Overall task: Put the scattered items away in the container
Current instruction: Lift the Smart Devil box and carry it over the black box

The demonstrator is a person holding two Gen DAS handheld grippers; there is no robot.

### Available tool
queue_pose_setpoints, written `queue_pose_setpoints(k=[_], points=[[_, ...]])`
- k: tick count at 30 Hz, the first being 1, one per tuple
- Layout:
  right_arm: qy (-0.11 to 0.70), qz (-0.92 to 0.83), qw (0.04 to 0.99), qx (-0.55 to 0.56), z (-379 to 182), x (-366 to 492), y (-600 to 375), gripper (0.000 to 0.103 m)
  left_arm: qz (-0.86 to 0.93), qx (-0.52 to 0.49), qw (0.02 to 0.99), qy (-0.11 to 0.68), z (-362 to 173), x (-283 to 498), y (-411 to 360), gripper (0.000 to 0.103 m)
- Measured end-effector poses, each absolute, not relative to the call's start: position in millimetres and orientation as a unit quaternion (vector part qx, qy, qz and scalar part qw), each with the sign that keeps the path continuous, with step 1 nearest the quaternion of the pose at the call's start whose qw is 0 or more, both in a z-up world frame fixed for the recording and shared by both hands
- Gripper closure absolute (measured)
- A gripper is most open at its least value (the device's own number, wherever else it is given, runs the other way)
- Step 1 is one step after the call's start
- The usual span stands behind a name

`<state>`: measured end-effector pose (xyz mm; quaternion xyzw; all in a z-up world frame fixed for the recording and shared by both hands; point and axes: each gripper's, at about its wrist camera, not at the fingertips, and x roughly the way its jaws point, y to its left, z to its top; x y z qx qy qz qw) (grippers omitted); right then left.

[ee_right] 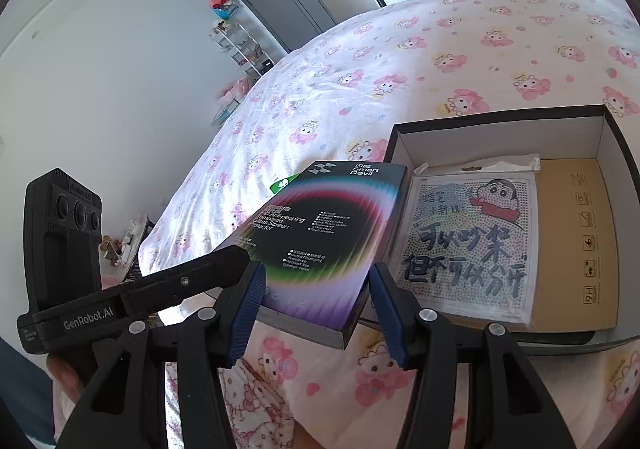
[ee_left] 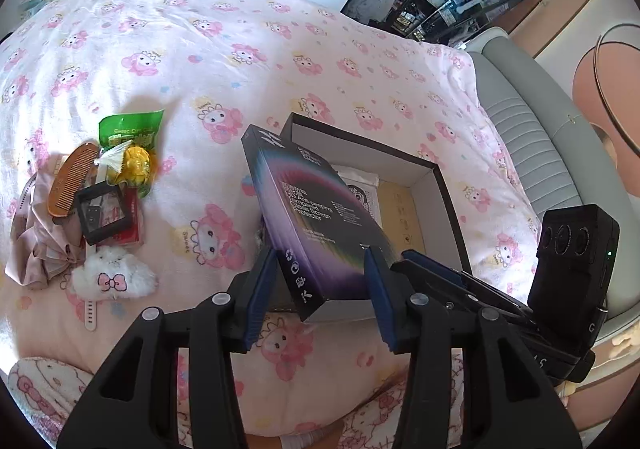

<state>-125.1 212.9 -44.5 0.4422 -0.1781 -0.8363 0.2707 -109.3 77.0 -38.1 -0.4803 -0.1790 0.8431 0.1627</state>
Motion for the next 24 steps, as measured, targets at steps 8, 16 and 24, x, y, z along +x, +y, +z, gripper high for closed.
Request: queue_pose_setpoints(k=[8,16,24], points=[[-0.232,-0.824,0.239,0.458,-75,-133,259,0.053,0.832,-0.51,0.185,-0.115,-56,-140,133,0.058],[-0.223,-0.831,0.183,0.476,-94,-142,279,0.052,0.806,-0.547,0.194,-0.113,-90,-158,163,0.057],[-0.221,-0.828,0.132,0.498,-112,-146,292,0.052,0.77,-0.59,0.205,-0.132,-123,-173,181,0.056]])
